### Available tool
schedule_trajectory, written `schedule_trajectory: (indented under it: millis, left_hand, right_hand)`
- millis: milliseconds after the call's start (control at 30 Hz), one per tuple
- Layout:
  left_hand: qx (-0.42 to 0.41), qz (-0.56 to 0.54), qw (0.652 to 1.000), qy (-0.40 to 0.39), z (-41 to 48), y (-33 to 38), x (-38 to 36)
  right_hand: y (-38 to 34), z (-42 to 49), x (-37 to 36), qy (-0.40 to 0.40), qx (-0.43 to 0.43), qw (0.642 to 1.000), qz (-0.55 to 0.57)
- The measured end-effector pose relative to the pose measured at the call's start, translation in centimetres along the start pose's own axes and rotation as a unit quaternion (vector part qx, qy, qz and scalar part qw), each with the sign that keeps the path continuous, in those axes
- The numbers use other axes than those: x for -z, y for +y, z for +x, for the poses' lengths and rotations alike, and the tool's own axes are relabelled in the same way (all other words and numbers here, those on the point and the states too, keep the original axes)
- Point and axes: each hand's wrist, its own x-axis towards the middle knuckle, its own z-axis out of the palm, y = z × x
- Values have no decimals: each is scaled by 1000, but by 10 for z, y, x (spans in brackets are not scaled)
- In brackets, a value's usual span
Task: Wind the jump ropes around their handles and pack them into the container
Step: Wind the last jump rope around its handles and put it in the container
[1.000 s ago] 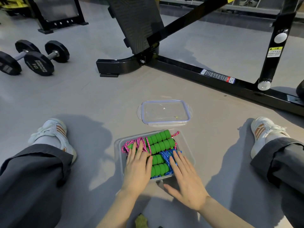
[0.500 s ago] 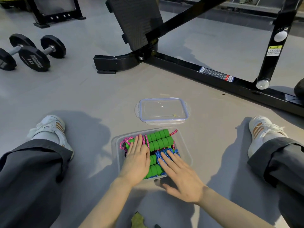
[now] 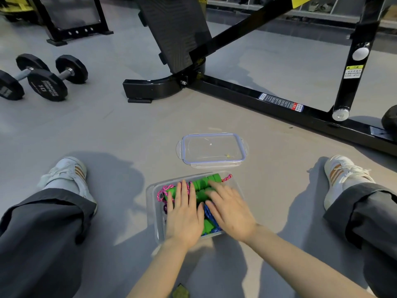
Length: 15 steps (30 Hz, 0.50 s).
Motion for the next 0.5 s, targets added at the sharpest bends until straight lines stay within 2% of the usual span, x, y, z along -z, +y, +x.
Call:
schedule_trajectory:
  millis: [67,100,167,367,500]
  left_hand:
    - [-20,-13,1000,-12,0,-1,0]
    - [-25,-15,1000,-7,-1,-3,-1]
    - [-36,-6,999,27,-3,-5,-3]
    - [10,-33,998,57,-1,-6,-7]
    - [-27,-26,996,76,6,-9,-13]
  right_hand:
    - [-1,21,-3,-27,-21,999,-10]
    - [1,26,-6,-73,-23,997,-9]
    - [7,28,-12,-123,-11,992,-12]
    - [6,11,-28,-94,-85,992,2]
    - [7,14,-30,-98,-116,988,14]
